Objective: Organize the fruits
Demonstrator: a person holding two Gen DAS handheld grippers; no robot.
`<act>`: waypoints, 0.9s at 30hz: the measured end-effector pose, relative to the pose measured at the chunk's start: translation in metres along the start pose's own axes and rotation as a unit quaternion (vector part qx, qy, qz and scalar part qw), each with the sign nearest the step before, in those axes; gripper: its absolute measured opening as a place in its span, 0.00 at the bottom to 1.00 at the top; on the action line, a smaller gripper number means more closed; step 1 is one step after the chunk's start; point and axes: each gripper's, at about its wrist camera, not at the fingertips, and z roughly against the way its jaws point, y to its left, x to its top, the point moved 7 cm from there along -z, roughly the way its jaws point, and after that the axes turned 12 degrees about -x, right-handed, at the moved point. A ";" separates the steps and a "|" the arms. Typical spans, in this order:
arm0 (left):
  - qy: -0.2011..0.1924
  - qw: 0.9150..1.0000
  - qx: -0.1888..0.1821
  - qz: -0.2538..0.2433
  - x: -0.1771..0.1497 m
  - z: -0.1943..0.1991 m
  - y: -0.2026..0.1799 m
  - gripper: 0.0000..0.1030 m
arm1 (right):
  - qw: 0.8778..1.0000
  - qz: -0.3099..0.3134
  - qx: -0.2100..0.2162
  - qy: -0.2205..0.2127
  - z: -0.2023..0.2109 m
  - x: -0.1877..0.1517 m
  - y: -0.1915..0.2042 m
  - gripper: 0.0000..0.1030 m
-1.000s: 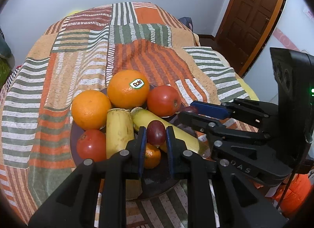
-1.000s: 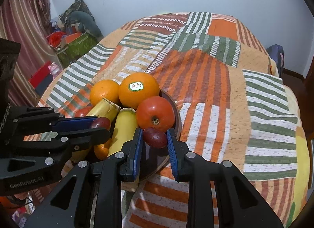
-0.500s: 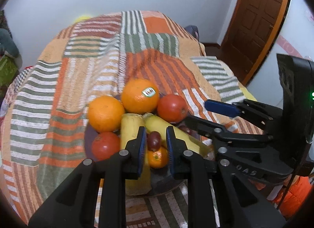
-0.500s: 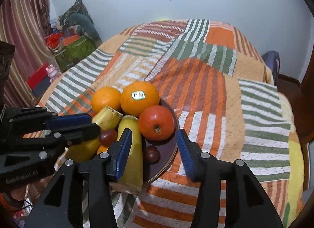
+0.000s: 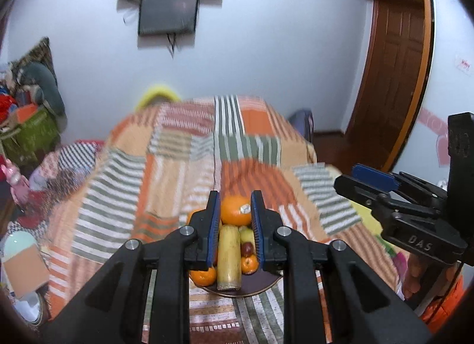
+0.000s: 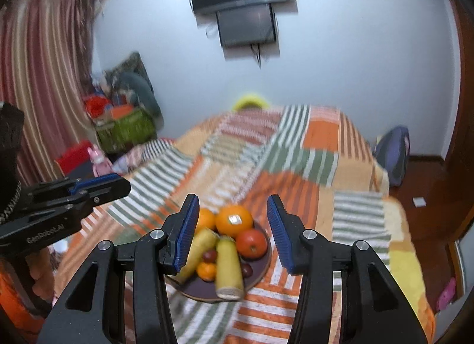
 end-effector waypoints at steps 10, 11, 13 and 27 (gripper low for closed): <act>-0.131 0.990 0.027 -0.046 0.026 0.108 -0.043 0.48 | 0.993 0.002 -0.007 -0.120 0.095 0.033 0.024 0.53; -0.141 0.988 0.027 -0.049 0.027 0.116 -0.047 0.53 | 0.992 0.000 -0.006 -0.126 0.100 0.034 0.025 0.54; -0.157 0.986 0.025 -0.053 0.027 0.130 -0.053 0.61 | 0.991 -0.005 -0.006 -0.136 0.110 0.034 0.028 0.56; -0.179 0.982 0.044 -0.047 0.013 0.166 -0.061 0.93 | 0.985 -0.014 -0.035 -0.168 0.135 0.025 0.030 0.97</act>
